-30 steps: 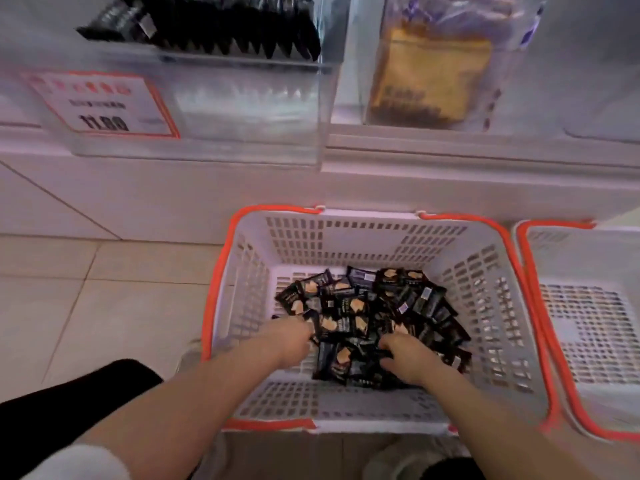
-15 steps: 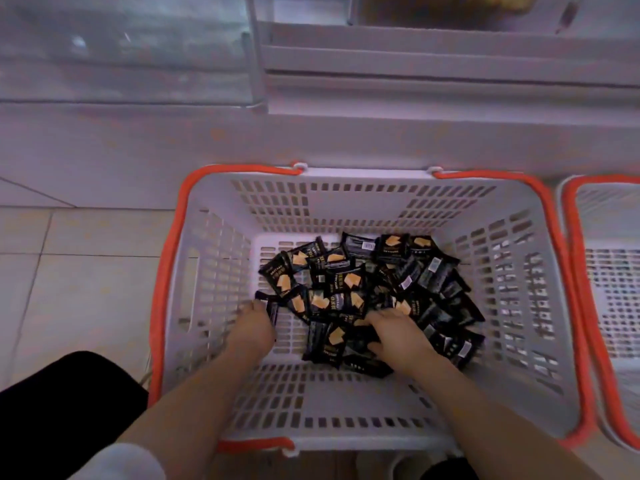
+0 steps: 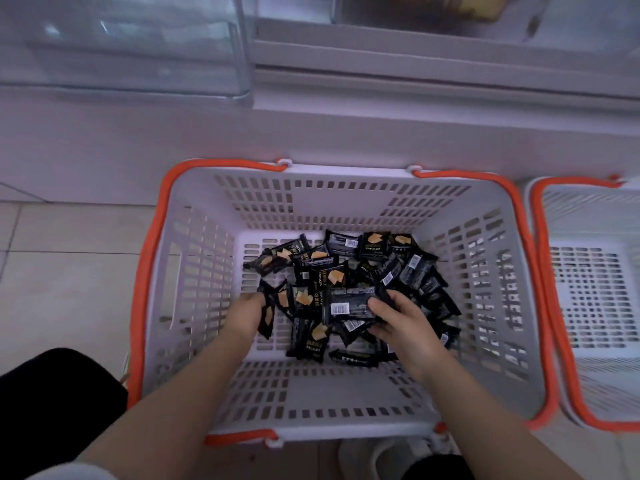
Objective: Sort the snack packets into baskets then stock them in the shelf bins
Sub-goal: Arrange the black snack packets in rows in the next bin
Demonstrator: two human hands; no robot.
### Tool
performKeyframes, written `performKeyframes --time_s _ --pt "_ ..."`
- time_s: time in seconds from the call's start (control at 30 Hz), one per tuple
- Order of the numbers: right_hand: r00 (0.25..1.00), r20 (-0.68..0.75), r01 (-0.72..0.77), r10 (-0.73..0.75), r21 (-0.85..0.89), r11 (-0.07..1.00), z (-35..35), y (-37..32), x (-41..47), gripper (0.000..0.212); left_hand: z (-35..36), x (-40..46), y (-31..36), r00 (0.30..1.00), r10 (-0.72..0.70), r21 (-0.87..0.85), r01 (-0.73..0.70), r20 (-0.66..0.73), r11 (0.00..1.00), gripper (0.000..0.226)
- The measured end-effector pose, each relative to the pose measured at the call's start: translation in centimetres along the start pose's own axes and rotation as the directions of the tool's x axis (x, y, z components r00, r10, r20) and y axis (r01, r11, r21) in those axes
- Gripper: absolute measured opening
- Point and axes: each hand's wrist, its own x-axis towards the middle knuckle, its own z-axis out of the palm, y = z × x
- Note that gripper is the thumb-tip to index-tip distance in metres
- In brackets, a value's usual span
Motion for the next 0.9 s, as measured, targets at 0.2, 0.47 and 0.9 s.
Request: performKeyframes --time_s 0.2,0.47,0.9 --pt "0.909 -0.102 0.375 -0.404 -0.223 0.900 2.6 -0.5 -4.2 0.022 -1.1 -6.2 1.9 0.913 0.070 -0.456 0.134 0.402 0.880 0.031" --pt "0.399 0.428 0.700 -0.811 -0.714 -0.032 6.7 -0.6 -9.8 0.040 -2.1 -13.0 3.4 0.754 0.251 -0.444 0.060 0.607 0.894 0.047" --pt "0.390 0.406 0.779 -0.826 -0.624 0.061 6.9 -3.1 -14.3 0.039 -6.2 -17.7 5.6 0.789 0.511 -0.261 -0.442 0.341 0.858 0.014"
